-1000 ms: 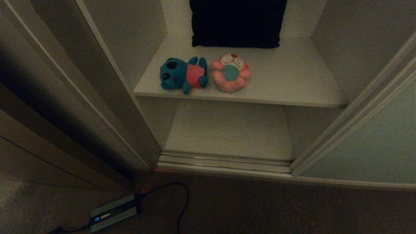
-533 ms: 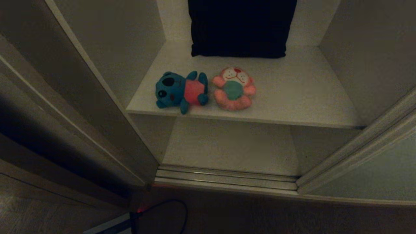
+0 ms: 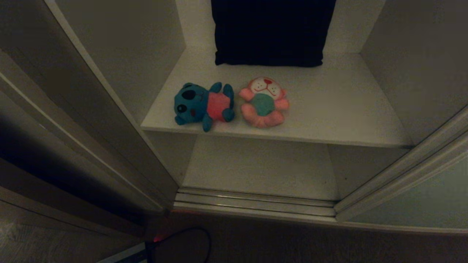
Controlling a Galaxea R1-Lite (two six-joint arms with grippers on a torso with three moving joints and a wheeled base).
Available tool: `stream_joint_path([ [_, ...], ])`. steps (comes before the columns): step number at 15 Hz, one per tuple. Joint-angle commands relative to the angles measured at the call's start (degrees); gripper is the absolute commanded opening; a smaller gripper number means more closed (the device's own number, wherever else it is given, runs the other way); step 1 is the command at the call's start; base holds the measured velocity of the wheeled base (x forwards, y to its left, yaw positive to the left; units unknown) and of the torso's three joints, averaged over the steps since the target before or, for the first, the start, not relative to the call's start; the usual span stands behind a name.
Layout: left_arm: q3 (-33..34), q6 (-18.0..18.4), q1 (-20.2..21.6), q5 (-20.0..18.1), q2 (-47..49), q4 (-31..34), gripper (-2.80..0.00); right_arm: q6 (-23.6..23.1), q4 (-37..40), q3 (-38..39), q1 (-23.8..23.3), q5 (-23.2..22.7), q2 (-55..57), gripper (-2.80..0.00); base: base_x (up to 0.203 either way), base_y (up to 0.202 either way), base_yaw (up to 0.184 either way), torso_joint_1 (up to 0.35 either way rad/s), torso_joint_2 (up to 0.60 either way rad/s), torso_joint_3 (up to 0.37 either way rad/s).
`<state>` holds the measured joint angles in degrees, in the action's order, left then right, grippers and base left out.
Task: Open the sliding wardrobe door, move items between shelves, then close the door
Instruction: Place the blue doll on the lower shelf
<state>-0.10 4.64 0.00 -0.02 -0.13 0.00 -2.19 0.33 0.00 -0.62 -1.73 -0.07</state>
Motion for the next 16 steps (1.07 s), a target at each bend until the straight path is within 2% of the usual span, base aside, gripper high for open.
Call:
stream_joint_path([
  [1,-4.44,0.45,0.0,-0.71,0.1,0.15,-2.8,0.0,0.02,0.18,0.01,-0.03,0.07,-2.8,0.0,0.0,0.0,0.0,0.0,0.0],
  [4,-17.54,0.54,-0.09,-4.65,6.75,-0.05,-2.8,0.0,0.02,0.18,0.01,-0.03,0.07,-2.8,0.0,0.0,0.0,0.0,0.0,0.0],
  [13,-47.5,0.16,-0.87,-23.45,43.01,1.26,-2.8,0.0,0.02,0.23,0.01,-0.03,0.07,-2.8,0.0,0.0,0.0,0.0,0.0,0.0],
  [16,-59.29,0.06,-4.54,-26.75,54.11,4.75,-2.8,0.0,0.02,0.18,0.01,-0.03,0.07,-2.8,0.0,0.0,0.0,0.0,0.0,0.0],
])
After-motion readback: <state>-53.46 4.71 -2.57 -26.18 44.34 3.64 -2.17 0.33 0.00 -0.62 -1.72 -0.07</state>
